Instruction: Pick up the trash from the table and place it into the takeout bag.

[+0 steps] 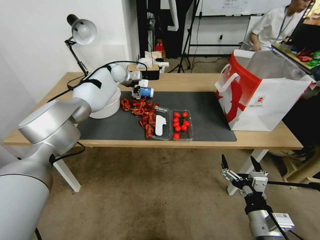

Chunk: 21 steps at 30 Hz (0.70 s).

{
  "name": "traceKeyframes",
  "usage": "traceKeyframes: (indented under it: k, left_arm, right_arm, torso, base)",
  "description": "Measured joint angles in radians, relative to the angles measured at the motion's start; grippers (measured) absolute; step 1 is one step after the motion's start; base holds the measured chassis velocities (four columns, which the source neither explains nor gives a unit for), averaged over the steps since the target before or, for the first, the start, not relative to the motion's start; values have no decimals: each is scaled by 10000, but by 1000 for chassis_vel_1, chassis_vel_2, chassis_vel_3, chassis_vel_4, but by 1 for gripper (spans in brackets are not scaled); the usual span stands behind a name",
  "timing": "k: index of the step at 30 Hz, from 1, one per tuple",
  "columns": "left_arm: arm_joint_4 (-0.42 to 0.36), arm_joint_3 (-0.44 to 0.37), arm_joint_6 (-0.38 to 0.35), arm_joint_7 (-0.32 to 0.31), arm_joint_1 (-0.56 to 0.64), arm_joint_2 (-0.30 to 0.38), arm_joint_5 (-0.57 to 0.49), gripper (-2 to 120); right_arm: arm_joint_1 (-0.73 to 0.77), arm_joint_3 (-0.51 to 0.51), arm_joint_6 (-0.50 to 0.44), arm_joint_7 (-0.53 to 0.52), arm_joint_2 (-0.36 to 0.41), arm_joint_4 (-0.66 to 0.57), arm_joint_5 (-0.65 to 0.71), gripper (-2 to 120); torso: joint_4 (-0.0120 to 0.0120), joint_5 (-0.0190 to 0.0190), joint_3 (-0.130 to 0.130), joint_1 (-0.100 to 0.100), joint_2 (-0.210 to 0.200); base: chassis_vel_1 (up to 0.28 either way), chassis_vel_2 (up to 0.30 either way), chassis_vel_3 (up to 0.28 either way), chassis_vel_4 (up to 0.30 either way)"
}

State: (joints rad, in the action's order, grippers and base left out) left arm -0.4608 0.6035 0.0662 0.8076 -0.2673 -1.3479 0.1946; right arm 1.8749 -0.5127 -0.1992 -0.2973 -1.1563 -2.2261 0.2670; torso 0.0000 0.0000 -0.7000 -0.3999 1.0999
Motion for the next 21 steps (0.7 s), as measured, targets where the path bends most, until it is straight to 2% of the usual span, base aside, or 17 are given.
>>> traceKeyframes:
  k: [2, 5, 7, 13, 20, 21]
  left_arm:
    - [130, 0, -59, -98, 0, -51, 8, 82]
    - [219, 0, -73, -126, 1, -70, 15, 78]
    - [357, 0, -88, -151, 21, -104, 51, 70]
    - [482, -10, -88, -168, 76, -138, 124, 65]
    - [507, -31, -86, -256, 195, -99, 186, 49]
    - [510, -39, -88, -287, 203, -97, 189, 42]
  right_arm:
    - [-3, 0, 0, 2, 7, 20, 7, 100]
    - [0, -10, 0, 2, 12, 28, 15, 100]
    - [-1, -13, 0, 3, 19, 40, 25, 100]
    - [-37, -5, 0, 3, 23, 41, 32, 100]
    - [-10, 2, 0, 0, 42, 26, 39, 100]
    - [-6, -3, 0, -2, 49, 16, 42, 100]
  torso:
    - [-1, 0, 0, 0, 0]
    - [-1, 0, -1, 0, 1]
    - [1, -1, 0, 0, 0]
    - [-2, 2, 3, 1, 1]
    - [-3, 2, 5, 2, 5]
    - [-1, 1, 5, 2, 4]
  base:
    - [0, 0, 0, 0]
    - [0, 0, 0, 0]
    - [0, 0, 0, 0]
    - [0, 0, 0, 0]
    - [0, 0, 0, 0]
    - [0, 0, 0, 0]
